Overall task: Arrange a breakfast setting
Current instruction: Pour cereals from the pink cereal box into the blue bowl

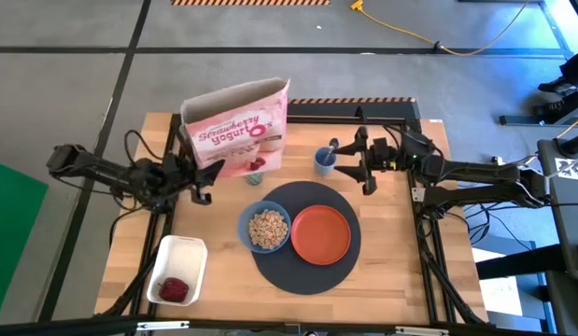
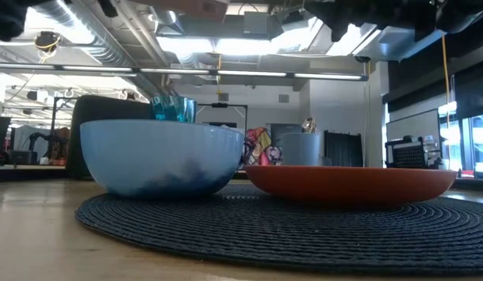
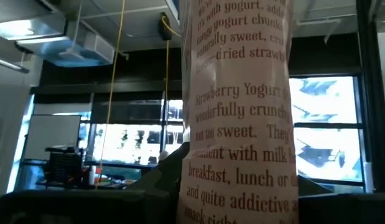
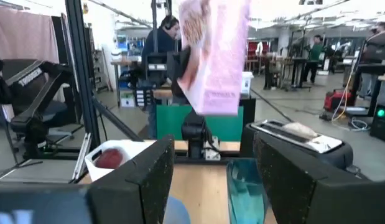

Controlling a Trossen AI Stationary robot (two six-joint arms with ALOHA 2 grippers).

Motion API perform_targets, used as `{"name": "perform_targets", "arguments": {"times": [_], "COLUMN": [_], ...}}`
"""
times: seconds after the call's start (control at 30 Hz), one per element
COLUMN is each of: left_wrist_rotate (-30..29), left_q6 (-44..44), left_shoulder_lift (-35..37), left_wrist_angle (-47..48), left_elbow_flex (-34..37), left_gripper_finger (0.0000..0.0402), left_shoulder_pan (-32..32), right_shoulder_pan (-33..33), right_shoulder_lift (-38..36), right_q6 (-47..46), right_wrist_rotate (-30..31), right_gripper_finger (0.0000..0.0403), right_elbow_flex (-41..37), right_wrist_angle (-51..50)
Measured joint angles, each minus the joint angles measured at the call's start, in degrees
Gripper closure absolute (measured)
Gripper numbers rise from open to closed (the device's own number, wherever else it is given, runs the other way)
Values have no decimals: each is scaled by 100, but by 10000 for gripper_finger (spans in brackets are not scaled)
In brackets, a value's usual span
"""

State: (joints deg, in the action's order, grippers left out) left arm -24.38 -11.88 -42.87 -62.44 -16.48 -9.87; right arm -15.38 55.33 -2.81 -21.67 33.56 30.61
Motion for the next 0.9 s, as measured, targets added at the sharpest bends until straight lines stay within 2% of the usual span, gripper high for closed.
{"name": "perform_targets", "arguments": {"times": [0.17,0.37,0.47,0.57,0.67,0.73,0.9], "left_wrist_rotate": [639,1030,1322,1485,1493,1495,1490], "left_q6": [304,587,694,695,685,686,684], "left_shoulder_lift": [-394,-1049,-1346,-1496,-1587,-1626,-1840], "left_wrist_angle": [-23,-38,-6,-55,-54,-53,-34], "left_elbow_flex": [-6,-188,-295,-401,-447,-447,-447], "left_gripper_finger": [287,287,287,287,287,287,287], "left_shoulder_pan": [402,756,870,902,934,974,1008], "right_shoulder_pan": [-2,-2,-2,-2,-1,2,-2], "right_shoulder_lift": [189,762,991,1105,1137,1137,1173], "right_q6": [-2,24,327,543,610,608,586], "right_wrist_rotate": [0,-402,-447,-440,-359,-91,46], "right_gripper_finger": [191,184,154,104,51,27,16], "right_elbow_flex": [85,808,1300,1713,1903,1987,2187], "right_wrist_angle": [401,158,-441,-996,-1119,-1106,-1100]}}
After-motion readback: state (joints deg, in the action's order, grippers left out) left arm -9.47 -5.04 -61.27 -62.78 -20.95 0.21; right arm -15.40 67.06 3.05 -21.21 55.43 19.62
